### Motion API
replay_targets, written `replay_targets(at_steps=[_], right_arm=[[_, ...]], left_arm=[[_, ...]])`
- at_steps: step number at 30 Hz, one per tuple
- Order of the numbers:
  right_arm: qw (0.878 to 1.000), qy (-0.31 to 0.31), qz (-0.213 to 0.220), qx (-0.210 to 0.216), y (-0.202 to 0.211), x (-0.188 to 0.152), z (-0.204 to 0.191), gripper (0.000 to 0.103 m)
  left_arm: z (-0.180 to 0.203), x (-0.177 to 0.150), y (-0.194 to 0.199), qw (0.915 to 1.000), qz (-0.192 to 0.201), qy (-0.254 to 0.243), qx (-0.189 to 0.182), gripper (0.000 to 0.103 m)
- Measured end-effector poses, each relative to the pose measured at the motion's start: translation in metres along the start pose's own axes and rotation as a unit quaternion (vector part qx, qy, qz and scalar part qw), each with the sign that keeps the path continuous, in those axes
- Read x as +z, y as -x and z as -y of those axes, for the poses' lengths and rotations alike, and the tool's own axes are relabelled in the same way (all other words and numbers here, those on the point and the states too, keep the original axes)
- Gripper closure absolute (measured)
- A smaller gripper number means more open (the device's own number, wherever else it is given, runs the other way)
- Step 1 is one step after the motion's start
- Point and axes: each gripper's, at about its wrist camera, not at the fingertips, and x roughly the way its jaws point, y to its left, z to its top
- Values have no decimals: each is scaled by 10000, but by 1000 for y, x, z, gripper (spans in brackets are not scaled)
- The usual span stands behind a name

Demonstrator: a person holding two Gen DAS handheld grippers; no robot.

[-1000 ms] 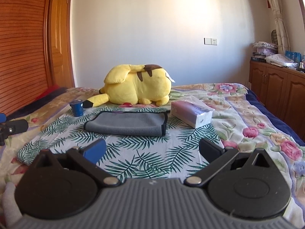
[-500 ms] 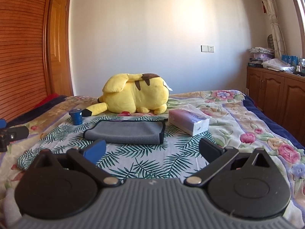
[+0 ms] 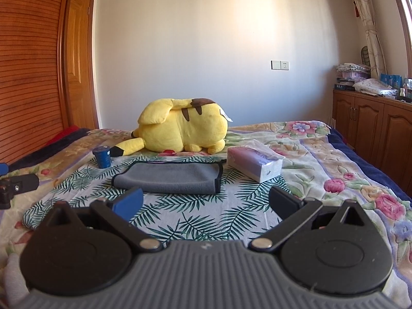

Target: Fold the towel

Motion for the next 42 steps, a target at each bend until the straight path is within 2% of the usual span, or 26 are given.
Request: replay_targets(at_steps=[42], right_arm=[[10000,7,1,-2,0,0,-1,0]], left_arm=[[0,-4,-2,10000,-38,-31,4,16]])
